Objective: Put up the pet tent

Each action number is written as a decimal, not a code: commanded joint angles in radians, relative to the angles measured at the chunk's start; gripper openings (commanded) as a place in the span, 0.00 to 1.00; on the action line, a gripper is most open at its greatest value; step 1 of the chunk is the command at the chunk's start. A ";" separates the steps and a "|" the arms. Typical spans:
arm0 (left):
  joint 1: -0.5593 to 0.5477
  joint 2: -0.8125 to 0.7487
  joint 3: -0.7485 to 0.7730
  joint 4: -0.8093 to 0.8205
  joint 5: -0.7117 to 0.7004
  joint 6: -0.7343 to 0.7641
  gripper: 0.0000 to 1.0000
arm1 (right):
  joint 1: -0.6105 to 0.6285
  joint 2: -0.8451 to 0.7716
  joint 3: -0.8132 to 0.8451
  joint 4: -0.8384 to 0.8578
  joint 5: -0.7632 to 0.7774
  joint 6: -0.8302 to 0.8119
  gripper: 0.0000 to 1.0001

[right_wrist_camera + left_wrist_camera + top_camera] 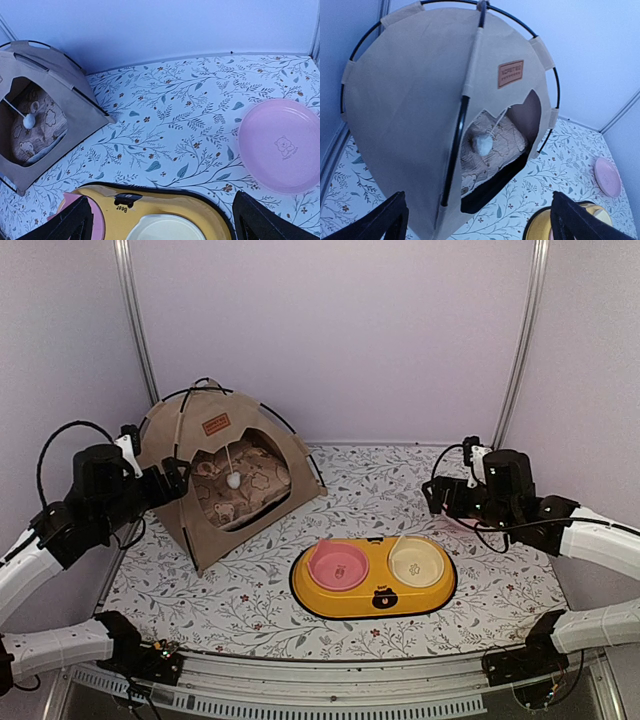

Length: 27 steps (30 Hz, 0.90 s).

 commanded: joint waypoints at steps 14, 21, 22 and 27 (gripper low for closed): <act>0.403 0.007 -0.068 -0.004 0.112 -0.015 0.99 | -0.335 -0.018 -0.146 0.272 -0.073 -0.186 0.99; 0.527 0.015 -0.229 0.173 0.205 -0.007 0.99 | -0.450 0.046 -0.150 0.371 -0.063 -0.242 0.99; 0.532 0.017 -0.255 0.207 0.207 -0.001 1.00 | -0.480 0.056 -0.154 0.384 -0.072 -0.248 0.99; 0.539 -0.018 -0.407 0.450 0.208 0.055 0.99 | -0.599 0.104 -0.232 0.572 -0.107 -0.280 0.99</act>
